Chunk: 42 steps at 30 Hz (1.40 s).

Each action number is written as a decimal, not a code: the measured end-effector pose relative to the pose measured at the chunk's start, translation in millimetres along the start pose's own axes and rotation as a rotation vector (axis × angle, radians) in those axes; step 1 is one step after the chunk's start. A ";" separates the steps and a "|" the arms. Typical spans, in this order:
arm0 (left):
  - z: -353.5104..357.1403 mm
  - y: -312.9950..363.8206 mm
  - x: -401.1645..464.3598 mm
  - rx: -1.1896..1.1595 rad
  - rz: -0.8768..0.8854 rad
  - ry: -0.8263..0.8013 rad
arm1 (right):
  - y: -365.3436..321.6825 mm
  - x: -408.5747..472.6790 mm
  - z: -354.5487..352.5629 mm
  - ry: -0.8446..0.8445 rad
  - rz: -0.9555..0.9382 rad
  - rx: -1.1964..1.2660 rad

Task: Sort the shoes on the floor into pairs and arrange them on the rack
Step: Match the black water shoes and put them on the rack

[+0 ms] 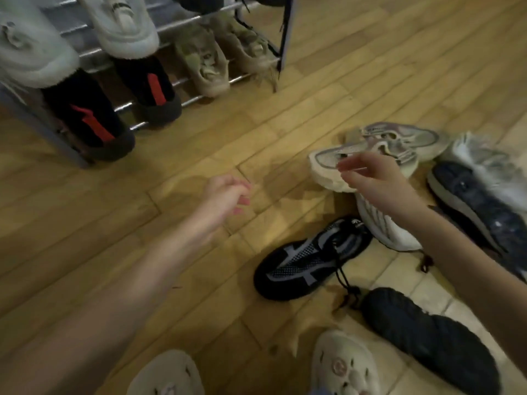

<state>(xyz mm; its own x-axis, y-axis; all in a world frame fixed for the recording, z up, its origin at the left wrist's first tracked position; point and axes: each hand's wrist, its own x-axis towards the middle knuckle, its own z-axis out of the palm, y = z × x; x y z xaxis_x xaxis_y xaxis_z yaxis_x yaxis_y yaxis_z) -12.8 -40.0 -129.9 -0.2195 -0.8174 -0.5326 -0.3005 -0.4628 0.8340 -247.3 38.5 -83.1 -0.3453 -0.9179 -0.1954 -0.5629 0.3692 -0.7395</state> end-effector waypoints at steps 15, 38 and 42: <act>92.8 -25.1 -29.5 0.329 0.171 -0.294 | 126.4 -137.3 17.1 -0.375 0.185 -0.564; -19.0 35.0 -33.4 0.184 0.206 0.037 | -50.2 -26.6 -21.9 0.292 -0.128 0.515; -59.2 11.9 -32.6 0.112 0.121 0.253 | -41.9 -32.6 50.7 0.336 -0.169 0.527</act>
<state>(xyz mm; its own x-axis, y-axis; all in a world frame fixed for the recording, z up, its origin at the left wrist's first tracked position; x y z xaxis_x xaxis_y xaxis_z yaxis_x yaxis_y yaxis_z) 45.7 -39.1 -94.1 -0.0259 -0.9304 -0.3656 -0.3898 -0.3273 0.8607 -174.4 45.5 -78.5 -0.5488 -0.8299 0.1004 -0.2156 0.0245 -0.9762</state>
